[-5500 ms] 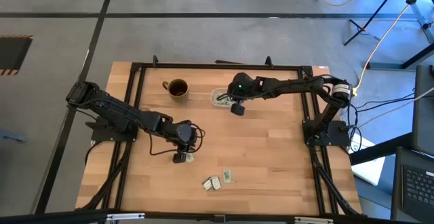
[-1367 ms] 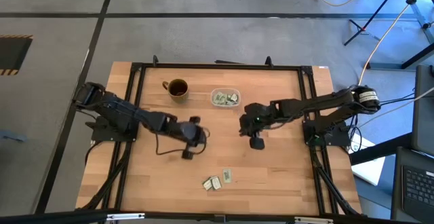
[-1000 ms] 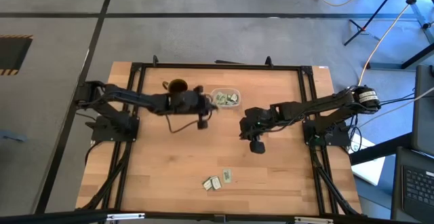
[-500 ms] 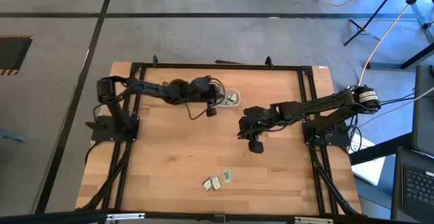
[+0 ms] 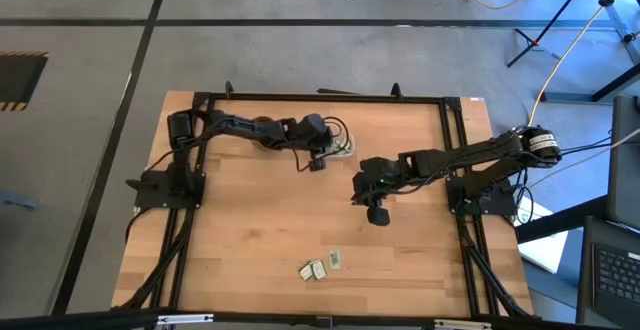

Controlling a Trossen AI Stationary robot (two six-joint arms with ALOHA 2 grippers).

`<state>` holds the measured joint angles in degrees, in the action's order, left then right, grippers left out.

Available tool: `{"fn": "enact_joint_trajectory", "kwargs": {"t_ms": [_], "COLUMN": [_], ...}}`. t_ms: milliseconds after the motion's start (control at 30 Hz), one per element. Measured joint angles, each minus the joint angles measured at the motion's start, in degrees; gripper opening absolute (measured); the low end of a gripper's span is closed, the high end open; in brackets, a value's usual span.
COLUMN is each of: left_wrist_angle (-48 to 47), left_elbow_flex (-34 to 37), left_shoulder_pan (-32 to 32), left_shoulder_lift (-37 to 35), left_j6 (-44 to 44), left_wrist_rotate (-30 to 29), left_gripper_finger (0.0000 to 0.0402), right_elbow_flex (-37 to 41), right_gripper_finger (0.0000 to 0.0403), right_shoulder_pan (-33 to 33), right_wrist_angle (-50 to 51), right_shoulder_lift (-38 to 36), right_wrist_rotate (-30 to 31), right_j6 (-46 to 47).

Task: Pick and place Stevia / Truvia into bins
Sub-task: Put the stevia packet into the transparent container

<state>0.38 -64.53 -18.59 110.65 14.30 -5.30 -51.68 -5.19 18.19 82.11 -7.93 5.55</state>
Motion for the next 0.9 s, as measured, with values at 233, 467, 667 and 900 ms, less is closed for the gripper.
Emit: {"fn": "enact_joint_trajectory", "kwargs": {"t_ms": [233,467,667,900], "left_wrist_angle": [-1.41,-3.05,-3.61,-4.68], "left_elbow_flex": [0.0,-0.04,0.37,0.42], "left_shoulder_pan": [0.0,1.45,4.6,10.26], "left_shoulder_lift": [-1.88,-10.47,-16.5,-19.66], "left_j6": [-0.88,-1.34,-3.23,-7.8], "left_wrist_rotate": [-1.09,0.81,8.27,27.01], "left_gripper_finger": [0.0087,0.0111,0.0113,0.011], "right_elbow_flex": [0.0,0.0,0.0,-0.04], "right_gripper_finger": [0.0065,0.0065,0.0065,0.0065], "right_shoulder_pan": [0.0,-0.49,-3.96,-8.81], "right_wrist_angle": [0.03,-0.81,-5.76,-15.55], "right_shoulder_lift": [0.0,0.0,0.34,4.32], "right_wrist_rotate": [-0.05,-0.1,-0.06,1.57], "right_j6": [0.2,-0.12,-2.74,-1.62]}}
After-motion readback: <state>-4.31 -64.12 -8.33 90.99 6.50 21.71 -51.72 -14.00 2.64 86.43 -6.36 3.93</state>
